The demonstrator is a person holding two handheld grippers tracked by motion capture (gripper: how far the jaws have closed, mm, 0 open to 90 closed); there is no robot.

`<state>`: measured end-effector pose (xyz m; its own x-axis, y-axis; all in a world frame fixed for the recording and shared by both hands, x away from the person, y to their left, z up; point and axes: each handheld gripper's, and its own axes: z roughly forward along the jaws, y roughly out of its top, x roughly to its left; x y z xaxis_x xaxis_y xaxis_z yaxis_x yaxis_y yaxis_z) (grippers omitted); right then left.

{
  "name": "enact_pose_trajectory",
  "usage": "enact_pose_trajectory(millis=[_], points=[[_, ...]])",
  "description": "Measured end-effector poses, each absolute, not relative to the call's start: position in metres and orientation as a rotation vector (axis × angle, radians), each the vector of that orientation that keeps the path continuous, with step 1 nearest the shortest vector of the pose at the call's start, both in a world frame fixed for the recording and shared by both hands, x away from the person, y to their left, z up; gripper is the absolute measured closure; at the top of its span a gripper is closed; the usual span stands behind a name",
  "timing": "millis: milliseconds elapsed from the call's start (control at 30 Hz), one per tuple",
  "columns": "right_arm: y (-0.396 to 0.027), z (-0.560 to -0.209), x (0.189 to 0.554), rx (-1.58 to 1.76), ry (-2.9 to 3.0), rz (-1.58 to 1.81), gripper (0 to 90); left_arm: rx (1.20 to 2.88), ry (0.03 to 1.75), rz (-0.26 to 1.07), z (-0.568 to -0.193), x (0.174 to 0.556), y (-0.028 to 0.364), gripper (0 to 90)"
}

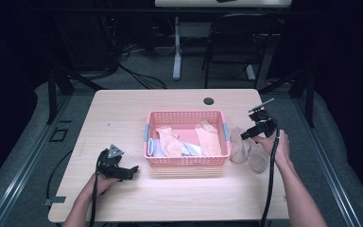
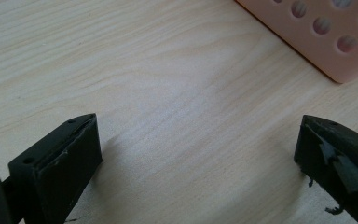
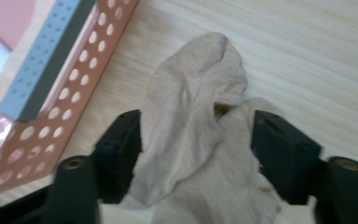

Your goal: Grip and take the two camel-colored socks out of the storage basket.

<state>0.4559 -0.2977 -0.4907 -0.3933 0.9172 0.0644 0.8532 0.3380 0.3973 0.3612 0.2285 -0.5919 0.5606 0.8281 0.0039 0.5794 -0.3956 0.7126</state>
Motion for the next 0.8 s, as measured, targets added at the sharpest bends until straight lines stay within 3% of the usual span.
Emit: enact_pose_trajectory(millis=[67, 100, 167, 200, 267, 533, 800], points=[[-0.299, -0.488, 0.452, 1.623, 2.415, 0.577, 25.0, 2.121, 1.123, 0.476, -0.592, 0.361, 0.228, 0.3], [-0.302, -0.481, 0.444, 1.613, 2.404, 0.586, 13.1, 2.122, 1.123, 0.475, -0.592, 0.361, 0.228, 0.3], [-0.303, -0.477, 0.439, 1.604, 2.403, 0.606, 12.7, 2.122, 1.123, 0.475, -0.592, 0.361, 0.229, 0.3], [-0.303, -0.470, 0.429, 1.579, 2.407, 0.637, 5.3, 2.122, 1.123, 0.475, -0.592, 0.361, 0.228, 0.3], [-0.304, -0.464, 0.419, 1.549, 2.426, 0.632, 1.5, 2.121, 1.123, 0.475, -0.592, 0.361, 0.228, 0.3], [-0.299, -0.458, 0.381, 1.450, 2.440, 0.675, 0.0, 2.122, 1.123, 0.476, -0.592, 0.361, 0.228, 0.3], [-0.298, -0.483, 0.348, 1.415, 2.459, 0.687, 0.0, 2.121, 1.125, 0.476, -0.592, 0.361, 0.228, 0.3]])
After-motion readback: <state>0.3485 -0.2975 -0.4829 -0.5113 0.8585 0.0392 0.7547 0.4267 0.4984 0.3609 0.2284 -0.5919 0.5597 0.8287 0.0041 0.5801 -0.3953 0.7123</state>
